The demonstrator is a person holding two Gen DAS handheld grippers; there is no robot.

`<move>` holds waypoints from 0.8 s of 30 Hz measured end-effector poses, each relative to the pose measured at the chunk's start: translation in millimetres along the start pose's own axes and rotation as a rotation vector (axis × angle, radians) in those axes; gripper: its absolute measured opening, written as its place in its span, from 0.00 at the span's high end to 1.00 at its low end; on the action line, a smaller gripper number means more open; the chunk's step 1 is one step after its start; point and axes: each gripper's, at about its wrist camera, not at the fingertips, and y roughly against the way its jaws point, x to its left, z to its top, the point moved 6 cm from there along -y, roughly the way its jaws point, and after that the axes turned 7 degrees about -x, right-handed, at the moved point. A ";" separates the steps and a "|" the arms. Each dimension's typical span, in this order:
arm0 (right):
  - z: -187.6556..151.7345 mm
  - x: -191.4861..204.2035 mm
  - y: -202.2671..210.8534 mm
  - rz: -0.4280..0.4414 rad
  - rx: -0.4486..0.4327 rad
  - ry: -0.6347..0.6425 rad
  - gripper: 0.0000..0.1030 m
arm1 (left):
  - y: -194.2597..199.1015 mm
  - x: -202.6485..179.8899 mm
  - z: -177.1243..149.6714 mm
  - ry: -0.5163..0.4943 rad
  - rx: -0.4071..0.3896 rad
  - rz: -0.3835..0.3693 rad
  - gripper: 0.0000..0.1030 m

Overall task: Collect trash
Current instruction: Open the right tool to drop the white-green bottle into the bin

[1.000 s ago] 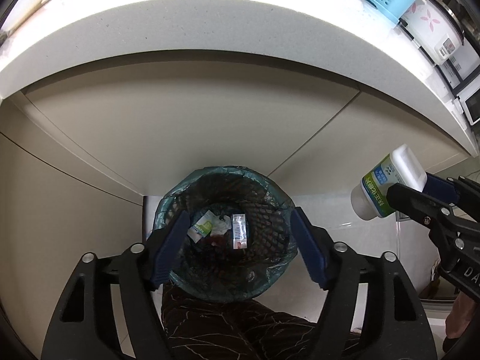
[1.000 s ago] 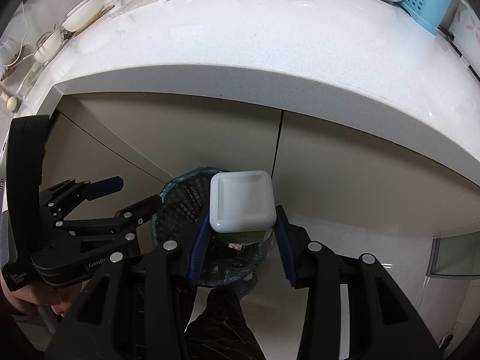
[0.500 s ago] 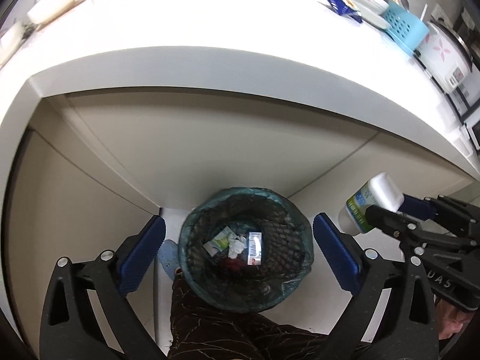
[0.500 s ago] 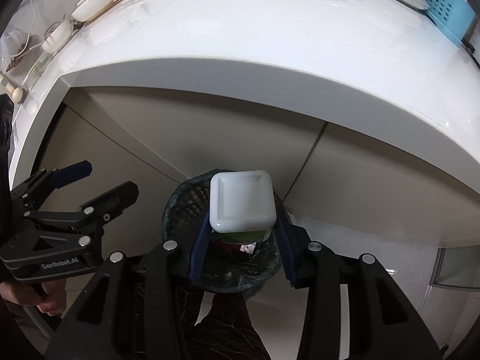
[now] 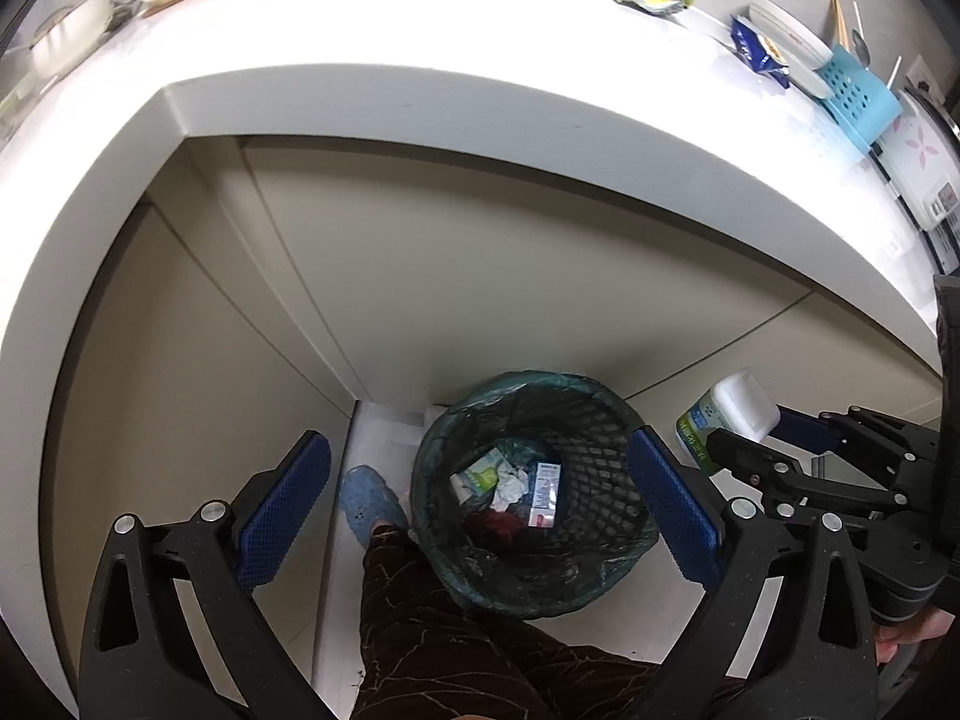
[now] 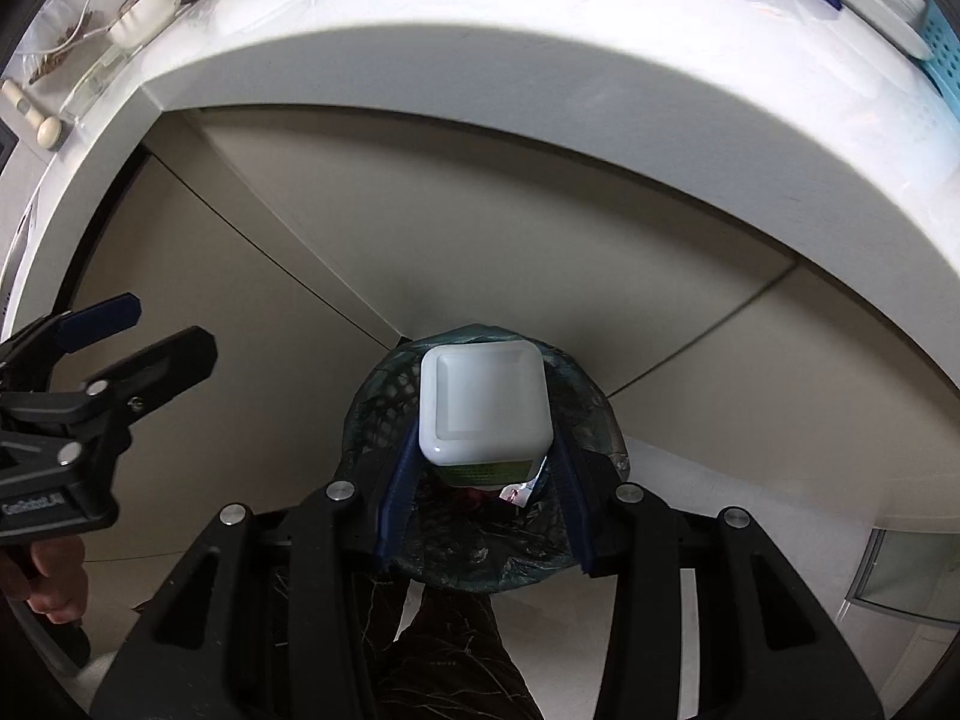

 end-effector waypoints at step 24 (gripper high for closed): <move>-3.0 -13.9 12.4 -0.034 -0.025 -0.030 0.41 | -3.8 14.5 1.8 -0.036 0.021 0.008 0.06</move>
